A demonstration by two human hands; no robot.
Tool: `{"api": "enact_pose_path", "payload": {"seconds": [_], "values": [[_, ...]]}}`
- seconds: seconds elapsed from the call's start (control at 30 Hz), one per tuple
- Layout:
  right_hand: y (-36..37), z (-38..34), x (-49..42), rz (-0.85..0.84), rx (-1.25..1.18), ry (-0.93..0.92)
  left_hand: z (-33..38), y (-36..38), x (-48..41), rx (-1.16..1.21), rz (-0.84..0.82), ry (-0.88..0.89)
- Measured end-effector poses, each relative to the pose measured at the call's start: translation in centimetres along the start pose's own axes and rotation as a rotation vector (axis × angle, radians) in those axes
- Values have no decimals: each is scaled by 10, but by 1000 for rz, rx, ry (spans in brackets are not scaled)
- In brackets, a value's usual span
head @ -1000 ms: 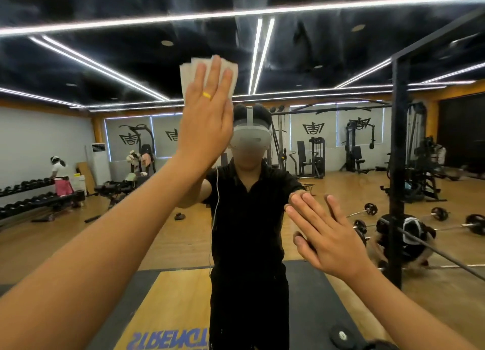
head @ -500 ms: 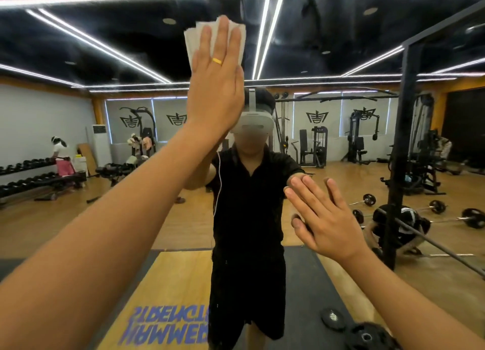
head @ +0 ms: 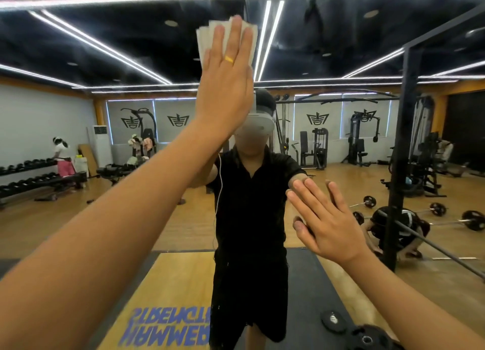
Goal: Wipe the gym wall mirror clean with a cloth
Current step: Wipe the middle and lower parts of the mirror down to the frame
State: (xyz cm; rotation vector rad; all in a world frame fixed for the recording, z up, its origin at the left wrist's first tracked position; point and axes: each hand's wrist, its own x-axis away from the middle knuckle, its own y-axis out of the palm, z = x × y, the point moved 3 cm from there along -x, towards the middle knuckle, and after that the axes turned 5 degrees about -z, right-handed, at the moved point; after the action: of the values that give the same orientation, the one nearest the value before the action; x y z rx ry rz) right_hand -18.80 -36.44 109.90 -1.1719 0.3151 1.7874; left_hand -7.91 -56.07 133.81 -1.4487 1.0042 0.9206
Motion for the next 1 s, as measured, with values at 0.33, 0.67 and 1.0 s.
{"api": "enact_pose_path", "payload": {"seconds": [0.33,0.67,1.0], "values": [[0,-2,0,5,-4,8,12,49,140,11,-103,19],[1,-2,1,22,-17,-6,3,17,25,-41,-11,117],[1,-1,1,18,-15,-6,-88,-28,23,101,133,-203]]}}
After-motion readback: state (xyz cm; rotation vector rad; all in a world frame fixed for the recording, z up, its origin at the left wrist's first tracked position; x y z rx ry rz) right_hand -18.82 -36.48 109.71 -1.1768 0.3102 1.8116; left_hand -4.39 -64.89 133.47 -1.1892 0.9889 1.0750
